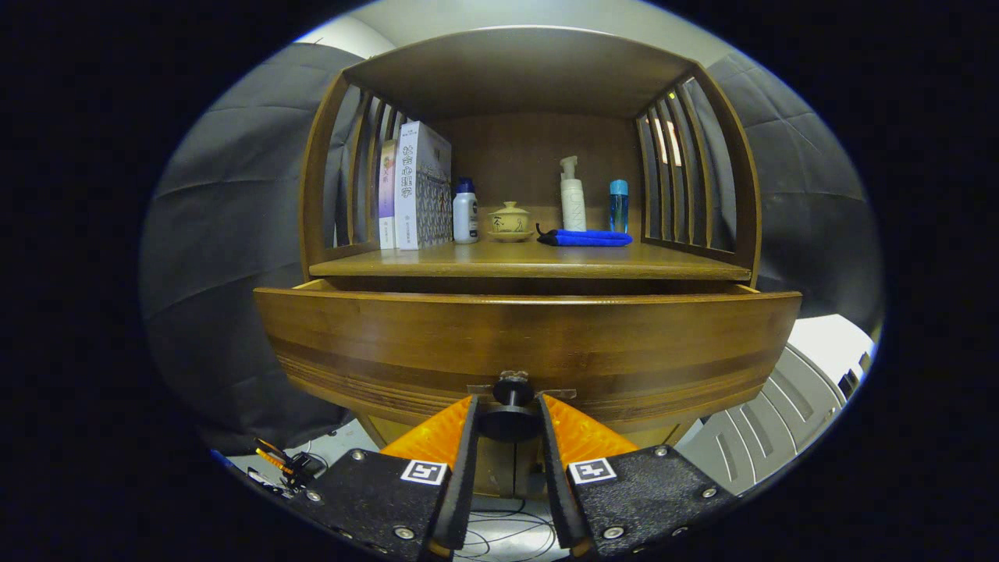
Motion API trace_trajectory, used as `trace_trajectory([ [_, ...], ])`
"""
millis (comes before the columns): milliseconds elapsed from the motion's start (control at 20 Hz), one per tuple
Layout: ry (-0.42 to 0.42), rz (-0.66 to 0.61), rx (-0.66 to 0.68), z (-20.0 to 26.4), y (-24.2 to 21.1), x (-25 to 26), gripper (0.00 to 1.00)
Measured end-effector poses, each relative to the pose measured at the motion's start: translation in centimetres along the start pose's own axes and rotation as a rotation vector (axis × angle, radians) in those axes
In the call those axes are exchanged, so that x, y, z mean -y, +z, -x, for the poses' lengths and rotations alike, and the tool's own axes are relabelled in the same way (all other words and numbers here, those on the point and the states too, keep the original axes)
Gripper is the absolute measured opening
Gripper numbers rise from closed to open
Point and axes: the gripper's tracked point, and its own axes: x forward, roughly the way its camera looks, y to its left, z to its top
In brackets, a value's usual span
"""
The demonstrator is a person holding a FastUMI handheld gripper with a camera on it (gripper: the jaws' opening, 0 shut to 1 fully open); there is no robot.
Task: Pull open the drawer, take out the items inside it, and place them on the countertop above the cabinet.
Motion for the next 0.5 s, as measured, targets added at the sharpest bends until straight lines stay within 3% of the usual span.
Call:
trace_trajectory([
  [500, 0.023, 0.004, 0.014, 3.5, -1.0, -0.2, 0.42],
])
